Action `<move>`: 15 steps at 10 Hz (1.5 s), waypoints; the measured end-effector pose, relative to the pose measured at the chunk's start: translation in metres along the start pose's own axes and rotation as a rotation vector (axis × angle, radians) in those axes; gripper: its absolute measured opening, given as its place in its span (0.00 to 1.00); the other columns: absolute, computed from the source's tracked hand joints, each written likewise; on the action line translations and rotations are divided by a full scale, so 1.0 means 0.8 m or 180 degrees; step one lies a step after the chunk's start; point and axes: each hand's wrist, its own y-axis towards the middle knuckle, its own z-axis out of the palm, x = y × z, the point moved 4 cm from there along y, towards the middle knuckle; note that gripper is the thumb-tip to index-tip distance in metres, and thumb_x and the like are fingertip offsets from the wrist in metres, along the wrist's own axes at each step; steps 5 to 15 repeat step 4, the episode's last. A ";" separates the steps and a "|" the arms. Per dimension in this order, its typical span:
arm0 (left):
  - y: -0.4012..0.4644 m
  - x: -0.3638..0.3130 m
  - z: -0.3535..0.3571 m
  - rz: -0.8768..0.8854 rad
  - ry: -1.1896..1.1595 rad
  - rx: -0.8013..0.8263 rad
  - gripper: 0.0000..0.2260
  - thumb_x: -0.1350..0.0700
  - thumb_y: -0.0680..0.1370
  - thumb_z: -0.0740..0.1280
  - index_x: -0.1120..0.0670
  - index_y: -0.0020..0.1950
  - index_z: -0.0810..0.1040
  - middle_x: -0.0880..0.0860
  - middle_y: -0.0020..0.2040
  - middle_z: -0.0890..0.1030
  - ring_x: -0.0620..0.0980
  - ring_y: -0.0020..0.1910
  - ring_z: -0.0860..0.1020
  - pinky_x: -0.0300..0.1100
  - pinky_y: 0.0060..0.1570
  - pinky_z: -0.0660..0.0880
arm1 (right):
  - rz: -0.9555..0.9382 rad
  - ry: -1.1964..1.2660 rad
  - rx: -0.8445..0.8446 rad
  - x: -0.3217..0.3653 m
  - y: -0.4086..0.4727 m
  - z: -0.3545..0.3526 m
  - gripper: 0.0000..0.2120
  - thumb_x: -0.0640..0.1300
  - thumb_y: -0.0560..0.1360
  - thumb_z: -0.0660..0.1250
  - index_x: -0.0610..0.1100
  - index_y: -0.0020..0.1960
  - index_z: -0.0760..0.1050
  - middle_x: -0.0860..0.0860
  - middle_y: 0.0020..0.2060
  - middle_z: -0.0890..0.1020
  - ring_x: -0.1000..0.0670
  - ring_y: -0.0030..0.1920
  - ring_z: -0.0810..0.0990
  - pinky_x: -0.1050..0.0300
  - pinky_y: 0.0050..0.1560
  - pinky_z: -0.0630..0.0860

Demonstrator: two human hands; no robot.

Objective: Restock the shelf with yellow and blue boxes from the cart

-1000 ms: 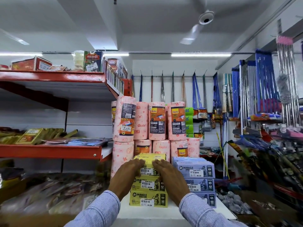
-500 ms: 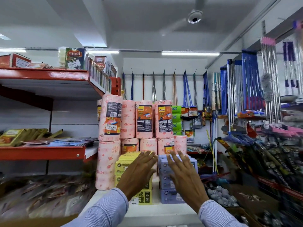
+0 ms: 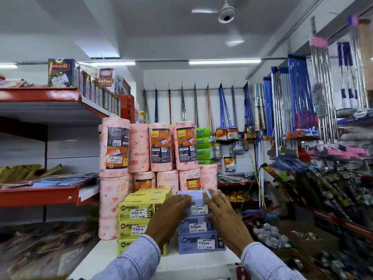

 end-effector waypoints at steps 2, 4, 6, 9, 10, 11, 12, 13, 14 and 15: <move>0.002 0.009 0.011 -0.0076 0.0156 0.0032 0.18 0.57 0.79 0.65 0.52 0.69 0.70 0.54 0.68 0.76 0.52 0.65 0.74 0.46 0.65 0.71 | -0.0007 -0.0122 -0.0013 -0.003 0.002 0.008 0.33 0.42 0.78 0.65 0.48 0.76 0.51 0.47 0.77 0.55 0.41 0.76 0.50 0.42 0.68 0.69; -0.010 0.007 0.011 0.0153 0.1208 -0.0232 0.30 0.43 0.80 0.57 0.56 0.77 0.55 0.58 0.79 0.55 0.56 0.78 0.51 0.60 0.75 0.50 | -0.0127 -0.0737 -0.0384 0.019 -0.007 0.000 0.34 0.53 0.80 0.58 0.46 0.77 0.43 0.42 0.77 0.42 0.39 0.75 0.37 0.34 0.73 0.48; -0.010 0.007 0.011 0.0153 0.1208 -0.0232 0.30 0.43 0.80 0.57 0.56 0.77 0.55 0.58 0.79 0.55 0.56 0.78 0.51 0.60 0.75 0.50 | -0.0127 -0.0737 -0.0384 0.019 -0.007 0.000 0.34 0.53 0.80 0.58 0.46 0.77 0.43 0.42 0.77 0.42 0.39 0.75 0.37 0.34 0.73 0.48; -0.010 0.007 0.011 0.0153 0.1208 -0.0232 0.30 0.43 0.80 0.57 0.56 0.77 0.55 0.58 0.79 0.55 0.56 0.78 0.51 0.60 0.75 0.50 | -0.0127 -0.0737 -0.0384 0.019 -0.007 0.000 0.34 0.53 0.80 0.58 0.46 0.77 0.43 0.42 0.77 0.42 0.39 0.75 0.37 0.34 0.73 0.48; -0.010 0.007 0.011 0.0153 0.1208 -0.0232 0.30 0.43 0.80 0.57 0.56 0.77 0.55 0.58 0.79 0.55 0.56 0.78 0.51 0.60 0.75 0.50 | -0.0127 -0.0737 -0.0384 0.019 -0.007 0.000 0.34 0.53 0.80 0.58 0.46 0.77 0.43 0.42 0.77 0.42 0.39 0.75 0.37 0.34 0.73 0.48; -0.010 0.007 0.011 0.0153 0.1208 -0.0232 0.30 0.43 0.80 0.57 0.56 0.77 0.55 0.58 0.79 0.55 0.56 0.78 0.51 0.60 0.75 0.50 | -0.0127 -0.0737 -0.0384 0.019 -0.007 0.000 0.34 0.53 0.80 0.58 0.46 0.77 0.43 0.42 0.77 0.42 0.39 0.75 0.37 0.34 0.73 0.48; -0.010 0.007 0.011 0.0153 0.1208 -0.0232 0.30 0.43 0.80 0.57 0.56 0.77 0.55 0.58 0.79 0.55 0.56 0.78 0.51 0.60 0.75 0.50 | -0.0127 -0.0737 -0.0384 0.019 -0.007 0.000 0.34 0.53 0.80 0.58 0.46 0.77 0.43 0.42 0.77 0.42 0.39 0.75 0.37 0.34 0.73 0.48; -0.010 0.007 0.011 0.0153 0.1208 -0.0232 0.30 0.43 0.80 0.57 0.56 0.77 0.55 0.58 0.79 0.55 0.56 0.78 0.51 0.60 0.75 0.50 | -0.0127 -0.0737 -0.0384 0.019 -0.007 0.000 0.34 0.53 0.80 0.58 0.46 0.77 0.43 0.42 0.77 0.42 0.39 0.75 0.37 0.34 0.73 0.48; -0.010 0.007 0.011 0.0153 0.1208 -0.0232 0.30 0.43 0.80 0.57 0.56 0.77 0.55 0.58 0.79 0.55 0.56 0.78 0.51 0.60 0.75 0.50 | -0.0127 -0.0737 -0.0384 0.019 -0.007 0.000 0.34 0.53 0.80 0.58 0.46 0.77 0.43 0.42 0.77 0.42 0.39 0.75 0.37 0.34 0.73 0.48; -0.010 0.007 0.011 0.0153 0.1208 -0.0232 0.30 0.43 0.80 0.57 0.56 0.77 0.55 0.58 0.79 0.55 0.56 0.78 0.51 0.60 0.75 0.50 | -0.0127 -0.0737 -0.0384 0.019 -0.007 0.000 0.34 0.53 0.80 0.58 0.46 0.77 0.43 0.42 0.77 0.42 0.39 0.75 0.37 0.34 0.73 0.48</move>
